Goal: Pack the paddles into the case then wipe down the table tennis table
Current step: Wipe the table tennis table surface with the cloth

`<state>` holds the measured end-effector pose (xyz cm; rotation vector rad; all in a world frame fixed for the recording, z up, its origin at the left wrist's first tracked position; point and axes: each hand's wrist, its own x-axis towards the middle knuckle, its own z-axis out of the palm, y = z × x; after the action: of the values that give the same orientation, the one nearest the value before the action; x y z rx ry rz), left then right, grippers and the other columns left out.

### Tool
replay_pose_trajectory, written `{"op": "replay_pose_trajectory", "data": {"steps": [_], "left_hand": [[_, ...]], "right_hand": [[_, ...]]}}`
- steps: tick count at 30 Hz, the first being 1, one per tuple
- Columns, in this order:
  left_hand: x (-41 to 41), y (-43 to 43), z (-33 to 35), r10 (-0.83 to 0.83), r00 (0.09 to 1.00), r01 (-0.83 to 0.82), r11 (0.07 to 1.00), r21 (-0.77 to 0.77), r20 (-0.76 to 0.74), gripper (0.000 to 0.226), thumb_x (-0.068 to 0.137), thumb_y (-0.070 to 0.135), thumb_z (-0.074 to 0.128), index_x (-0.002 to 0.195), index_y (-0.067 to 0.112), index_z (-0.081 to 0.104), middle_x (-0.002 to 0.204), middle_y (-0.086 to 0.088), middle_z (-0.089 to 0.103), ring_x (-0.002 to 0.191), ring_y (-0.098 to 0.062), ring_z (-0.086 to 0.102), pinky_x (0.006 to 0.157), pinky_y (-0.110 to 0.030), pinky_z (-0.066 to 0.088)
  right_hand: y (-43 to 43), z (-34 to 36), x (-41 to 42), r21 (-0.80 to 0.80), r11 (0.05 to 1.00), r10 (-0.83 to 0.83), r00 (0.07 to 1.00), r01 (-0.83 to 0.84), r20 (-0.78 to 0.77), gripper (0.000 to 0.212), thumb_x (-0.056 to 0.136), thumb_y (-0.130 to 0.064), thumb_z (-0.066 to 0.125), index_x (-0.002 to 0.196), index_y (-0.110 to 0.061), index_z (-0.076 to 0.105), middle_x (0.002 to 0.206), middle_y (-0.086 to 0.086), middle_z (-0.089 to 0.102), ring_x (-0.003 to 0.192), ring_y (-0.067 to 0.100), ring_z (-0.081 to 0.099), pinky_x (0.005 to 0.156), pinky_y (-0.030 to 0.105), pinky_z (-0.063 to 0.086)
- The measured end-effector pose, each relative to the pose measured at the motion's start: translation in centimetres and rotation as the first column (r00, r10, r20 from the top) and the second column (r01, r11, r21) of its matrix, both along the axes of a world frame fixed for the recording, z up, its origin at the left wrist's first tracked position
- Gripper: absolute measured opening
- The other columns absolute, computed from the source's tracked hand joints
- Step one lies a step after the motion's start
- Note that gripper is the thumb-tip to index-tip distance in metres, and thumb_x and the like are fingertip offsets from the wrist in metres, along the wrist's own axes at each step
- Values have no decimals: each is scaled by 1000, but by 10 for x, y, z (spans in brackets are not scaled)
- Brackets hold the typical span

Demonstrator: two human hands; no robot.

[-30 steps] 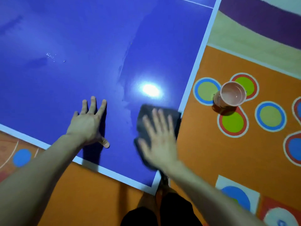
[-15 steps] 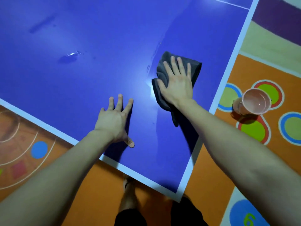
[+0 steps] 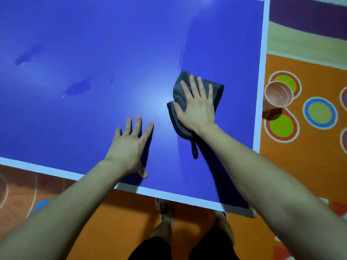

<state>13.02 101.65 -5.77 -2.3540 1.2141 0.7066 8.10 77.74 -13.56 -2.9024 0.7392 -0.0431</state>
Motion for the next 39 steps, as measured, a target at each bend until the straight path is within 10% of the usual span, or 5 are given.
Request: {"op": "replay_pose_trajectory", "data": {"steps": [11,21,30,39], "left_hand": [[4,6,0,-5,1000,6,997,-79,17,178,37,90,86,167,27,-18,178,-17,-10,164,-43,-2,122,-54,34],[6,5,-7,-37,998,41,996,-80,48,178,37,90,86,167,28,-18,178,-16,-8,164,-40,1,120,-49,38],[6,8,-9,-18,999,22,995,-102,37,180,29,92,86,167,32,-13,178,-13,-4,164,-39,4,114,-53,45],[5,5,-11,-36,997,40,997,-65,65,180,27,89,89,166,31,-9,176,-14,1,161,-41,11,104,-53,51]], "right_hand": [[163,12,-158,92,978,193,980,-187,-53,83,108,-57,47,174,-13,23,183,13,4,170,33,-2,132,67,14],[14,0,29,26,991,-134,991,134,22,79,103,-61,38,171,-21,34,181,11,20,169,32,12,134,62,4],[141,4,-165,110,983,146,989,-147,18,76,107,-49,53,173,-19,29,183,6,12,170,27,2,134,62,14],[134,10,-240,76,950,-298,953,302,-53,75,109,-54,44,173,-18,26,183,12,8,170,31,0,134,64,10]]}}
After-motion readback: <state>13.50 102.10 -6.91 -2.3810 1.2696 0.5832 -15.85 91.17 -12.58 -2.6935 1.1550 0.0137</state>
